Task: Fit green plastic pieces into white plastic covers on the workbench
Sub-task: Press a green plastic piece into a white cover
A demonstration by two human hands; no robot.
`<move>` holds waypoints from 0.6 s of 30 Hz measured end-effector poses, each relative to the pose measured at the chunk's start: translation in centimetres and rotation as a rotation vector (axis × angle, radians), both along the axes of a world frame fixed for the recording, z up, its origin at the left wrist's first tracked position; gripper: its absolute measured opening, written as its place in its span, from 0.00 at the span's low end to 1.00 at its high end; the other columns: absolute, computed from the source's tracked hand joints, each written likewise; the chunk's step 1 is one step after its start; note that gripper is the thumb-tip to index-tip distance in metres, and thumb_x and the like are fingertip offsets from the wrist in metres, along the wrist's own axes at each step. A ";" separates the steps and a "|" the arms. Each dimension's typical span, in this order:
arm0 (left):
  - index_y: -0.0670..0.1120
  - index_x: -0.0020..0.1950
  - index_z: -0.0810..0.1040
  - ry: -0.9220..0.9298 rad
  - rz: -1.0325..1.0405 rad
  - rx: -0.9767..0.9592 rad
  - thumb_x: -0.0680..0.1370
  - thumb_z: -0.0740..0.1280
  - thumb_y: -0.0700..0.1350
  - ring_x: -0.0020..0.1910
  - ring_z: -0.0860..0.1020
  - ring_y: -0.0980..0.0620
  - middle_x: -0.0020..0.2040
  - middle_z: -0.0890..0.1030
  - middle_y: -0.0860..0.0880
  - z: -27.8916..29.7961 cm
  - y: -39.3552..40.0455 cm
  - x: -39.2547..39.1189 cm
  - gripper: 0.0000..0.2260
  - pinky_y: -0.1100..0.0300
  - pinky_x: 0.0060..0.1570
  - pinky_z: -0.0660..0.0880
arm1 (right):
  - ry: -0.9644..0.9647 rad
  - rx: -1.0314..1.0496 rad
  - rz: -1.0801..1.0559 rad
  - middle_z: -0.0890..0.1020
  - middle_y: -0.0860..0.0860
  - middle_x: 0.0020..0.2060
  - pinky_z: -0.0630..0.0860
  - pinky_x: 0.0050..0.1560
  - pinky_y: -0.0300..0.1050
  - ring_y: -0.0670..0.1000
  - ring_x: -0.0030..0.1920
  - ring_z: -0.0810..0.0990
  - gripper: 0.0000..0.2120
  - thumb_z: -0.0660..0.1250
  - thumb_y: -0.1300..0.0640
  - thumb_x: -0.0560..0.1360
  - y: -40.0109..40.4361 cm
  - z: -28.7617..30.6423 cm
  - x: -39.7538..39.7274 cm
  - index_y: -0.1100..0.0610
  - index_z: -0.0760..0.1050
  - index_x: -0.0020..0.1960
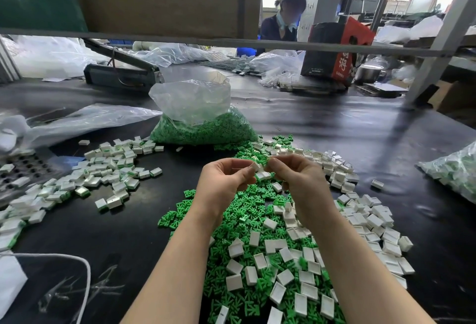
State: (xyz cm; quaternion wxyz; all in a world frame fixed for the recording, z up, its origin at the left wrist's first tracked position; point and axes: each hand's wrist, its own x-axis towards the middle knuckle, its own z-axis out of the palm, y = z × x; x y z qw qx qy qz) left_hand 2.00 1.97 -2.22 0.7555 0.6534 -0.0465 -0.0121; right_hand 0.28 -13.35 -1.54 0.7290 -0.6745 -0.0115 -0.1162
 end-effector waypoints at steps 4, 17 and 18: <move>0.45 0.44 0.84 -0.002 -0.023 0.008 0.65 0.76 0.49 0.40 0.83 0.51 0.39 0.85 0.46 0.1 -0.1 -0.1 0.11 0.61 0.42 0.79 | 0.010 -0.001 -0.007 0.84 0.47 0.35 0.70 0.36 0.33 0.37 0.31 0.77 0.03 0.71 0.58 0.74 0.1 -0.1 0.1 0.58 0.80 0.45; 0.43 0.46 0.83 -0.024 -0.059 -0.032 0.66 0.75 0.47 0.41 0.84 0.51 0.40 0.85 0.46 0.0 0.1 0.0 0.12 0.63 0.41 0.78 | 0.025 0.057 0.017 0.82 0.47 0.33 0.74 0.36 0.36 0.44 0.34 0.78 0.04 0.67 0.65 0.76 0.1 0.2 0.0 0.58 0.77 0.43; 0.43 0.46 0.82 -0.026 -0.059 -0.046 0.66 0.75 0.46 0.41 0.84 0.51 0.40 0.85 0.46 0.1 0.1 0.0 0.12 0.63 0.41 0.79 | 0.023 0.053 0.026 0.83 0.50 0.36 0.74 0.36 0.37 0.45 0.35 0.78 0.04 0.67 0.65 0.77 0.1 0.3 0.0 0.58 0.76 0.44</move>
